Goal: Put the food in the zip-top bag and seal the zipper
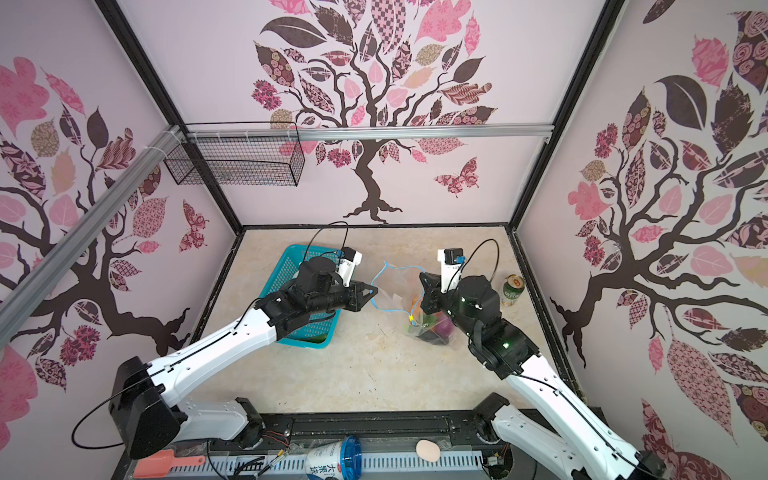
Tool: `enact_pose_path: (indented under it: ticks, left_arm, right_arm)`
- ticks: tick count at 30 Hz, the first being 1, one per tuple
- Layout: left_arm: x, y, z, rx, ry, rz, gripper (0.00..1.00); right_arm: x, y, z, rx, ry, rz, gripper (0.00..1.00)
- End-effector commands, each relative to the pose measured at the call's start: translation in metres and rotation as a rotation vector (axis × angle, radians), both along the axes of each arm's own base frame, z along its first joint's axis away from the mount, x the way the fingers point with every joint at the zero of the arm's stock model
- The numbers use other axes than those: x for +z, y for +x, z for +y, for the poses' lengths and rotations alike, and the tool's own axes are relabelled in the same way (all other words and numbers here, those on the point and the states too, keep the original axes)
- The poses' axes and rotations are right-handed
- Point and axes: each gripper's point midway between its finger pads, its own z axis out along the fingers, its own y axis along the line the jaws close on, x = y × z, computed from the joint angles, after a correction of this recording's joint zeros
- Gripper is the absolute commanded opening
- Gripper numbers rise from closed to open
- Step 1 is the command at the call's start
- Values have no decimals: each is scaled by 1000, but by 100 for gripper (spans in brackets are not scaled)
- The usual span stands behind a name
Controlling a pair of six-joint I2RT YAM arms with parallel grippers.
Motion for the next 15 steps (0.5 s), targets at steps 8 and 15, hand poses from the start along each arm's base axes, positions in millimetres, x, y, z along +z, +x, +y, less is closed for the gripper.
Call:
enact_pose_path:
  ticks: [8,15]
  left_arm:
    - [-22,0,8,-34,142,22,63]
    - [-23,7,89,87,325,25,77]
  right_arm:
    - [-31,4,11,32,9,72,0]
    - [-27,4,10,34,2,41,0]
